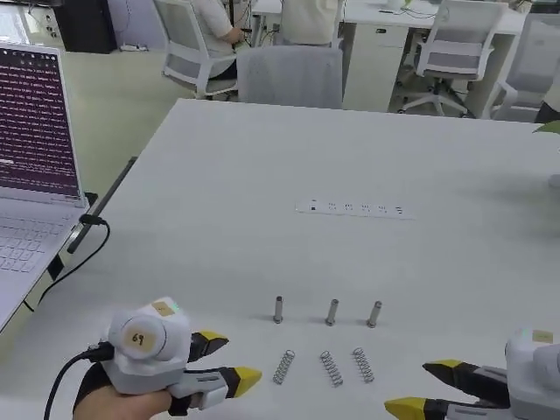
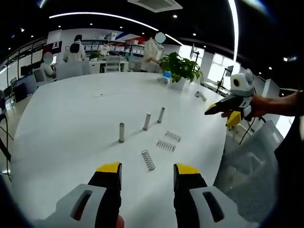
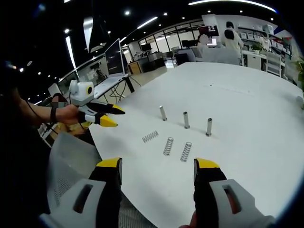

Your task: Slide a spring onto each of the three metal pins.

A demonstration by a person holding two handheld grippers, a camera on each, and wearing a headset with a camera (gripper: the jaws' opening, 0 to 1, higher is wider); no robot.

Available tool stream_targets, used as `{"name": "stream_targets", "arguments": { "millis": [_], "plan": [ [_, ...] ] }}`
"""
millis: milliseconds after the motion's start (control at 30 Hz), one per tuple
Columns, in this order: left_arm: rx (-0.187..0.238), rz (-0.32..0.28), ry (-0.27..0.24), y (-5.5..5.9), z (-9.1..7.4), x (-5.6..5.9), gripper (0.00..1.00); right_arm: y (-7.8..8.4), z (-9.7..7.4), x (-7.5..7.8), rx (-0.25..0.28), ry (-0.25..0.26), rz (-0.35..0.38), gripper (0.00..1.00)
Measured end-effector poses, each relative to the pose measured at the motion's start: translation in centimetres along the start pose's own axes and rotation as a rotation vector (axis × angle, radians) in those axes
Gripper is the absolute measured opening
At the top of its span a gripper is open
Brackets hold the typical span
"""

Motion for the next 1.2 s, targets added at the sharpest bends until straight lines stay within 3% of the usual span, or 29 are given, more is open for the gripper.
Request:
{"name": "stream_targets", "arguments": {
  "millis": [633,1200],
  "plan": [
    [-0.037,-0.015,0.034,0.0,3.8,0.2,0.37,1.1,-0.5,0.1,-0.002,-0.003,0.037,0.61],
    [-0.102,-0.023,0.048,1.0,6.6,0.4,0.34,2.3,-1.1,0.5,-0.007,0.008,0.073,0.62]
  ]
}}
Point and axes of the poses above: the centre of the closed fingertips' face, and the gripper's own axes: z roughly forward along the fingers, x roughly to its right, y roughly out of its underside, the point moved 10 cm from there along -z, roughly backward along the fingers, and after that the axes turned 12 degrees about z, right-handed, at the moved point
